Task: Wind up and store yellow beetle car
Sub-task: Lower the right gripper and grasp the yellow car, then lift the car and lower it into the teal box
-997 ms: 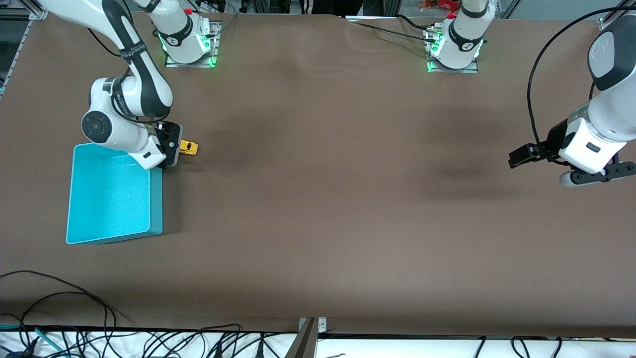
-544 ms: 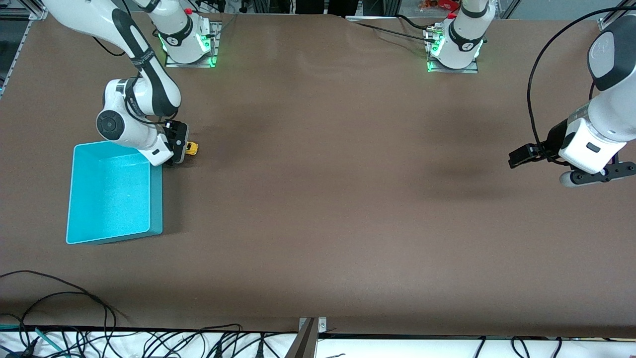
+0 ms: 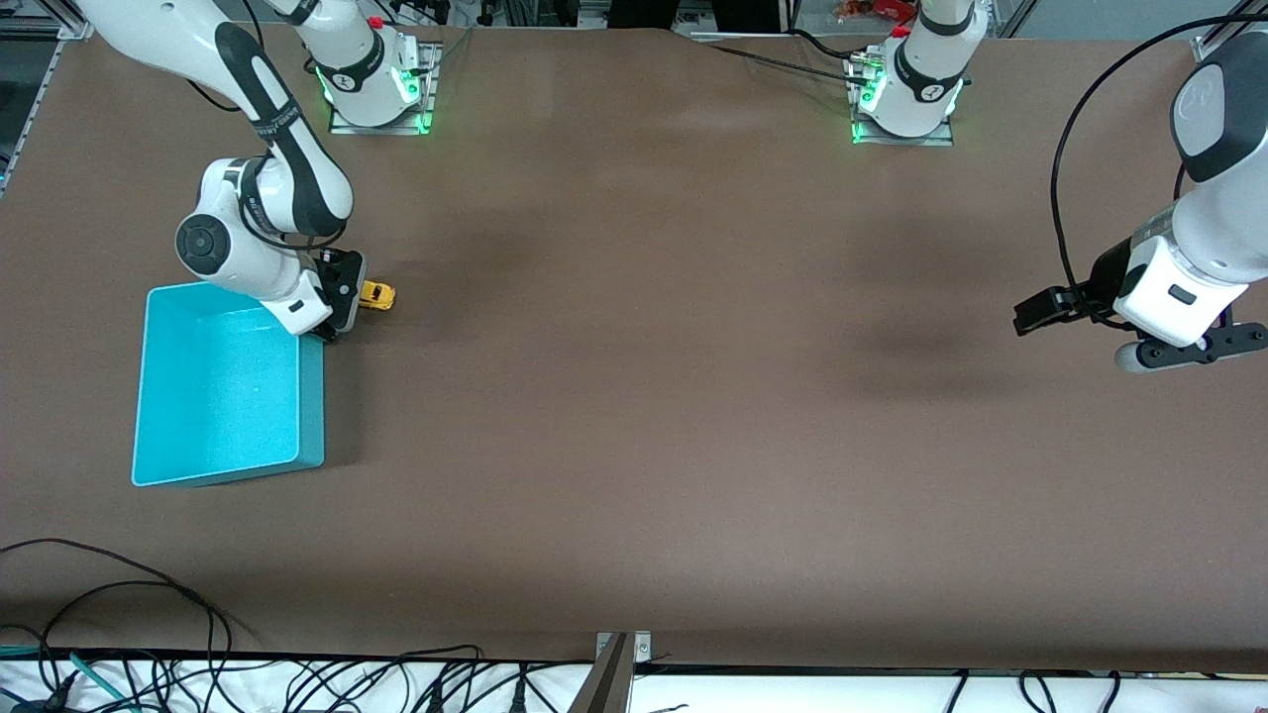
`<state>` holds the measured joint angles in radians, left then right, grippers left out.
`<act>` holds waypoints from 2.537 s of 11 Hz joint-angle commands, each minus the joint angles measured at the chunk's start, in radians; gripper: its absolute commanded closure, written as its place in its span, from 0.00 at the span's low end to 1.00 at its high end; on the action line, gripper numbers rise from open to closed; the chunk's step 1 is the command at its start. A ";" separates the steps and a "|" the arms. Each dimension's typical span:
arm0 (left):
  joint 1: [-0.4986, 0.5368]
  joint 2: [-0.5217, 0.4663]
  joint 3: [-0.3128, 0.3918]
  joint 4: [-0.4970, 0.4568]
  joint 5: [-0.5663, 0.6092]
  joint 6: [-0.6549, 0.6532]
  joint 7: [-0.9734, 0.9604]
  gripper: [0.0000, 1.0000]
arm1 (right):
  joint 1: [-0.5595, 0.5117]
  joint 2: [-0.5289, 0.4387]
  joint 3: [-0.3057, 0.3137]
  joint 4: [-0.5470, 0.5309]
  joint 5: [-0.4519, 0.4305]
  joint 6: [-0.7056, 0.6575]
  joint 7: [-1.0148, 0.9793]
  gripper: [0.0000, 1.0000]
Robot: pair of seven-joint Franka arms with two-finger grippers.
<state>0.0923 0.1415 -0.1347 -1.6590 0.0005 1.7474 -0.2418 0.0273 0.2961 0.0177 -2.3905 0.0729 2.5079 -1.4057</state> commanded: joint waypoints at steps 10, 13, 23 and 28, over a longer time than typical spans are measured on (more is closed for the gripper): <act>0.007 -0.006 0.001 -0.007 -0.025 -0.002 0.026 0.00 | 0.003 0.002 0.024 -0.004 0.047 0.008 -0.033 0.96; 0.007 -0.006 0.001 -0.007 -0.025 -0.002 0.026 0.00 | 0.003 -0.031 0.068 0.004 0.048 -0.017 -0.027 1.00; 0.007 -0.006 0.001 -0.007 -0.025 -0.002 0.026 0.00 | -0.001 -0.108 0.113 0.390 0.016 -0.549 0.027 1.00; 0.006 -0.006 0.001 -0.007 -0.025 -0.002 0.026 0.00 | -0.021 -0.046 0.097 0.502 -0.085 -0.595 -0.063 1.00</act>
<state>0.0942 0.1426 -0.1341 -1.6590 0.0005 1.7474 -0.2418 0.0272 0.1884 0.1222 -1.9751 0.0212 1.9607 -1.3927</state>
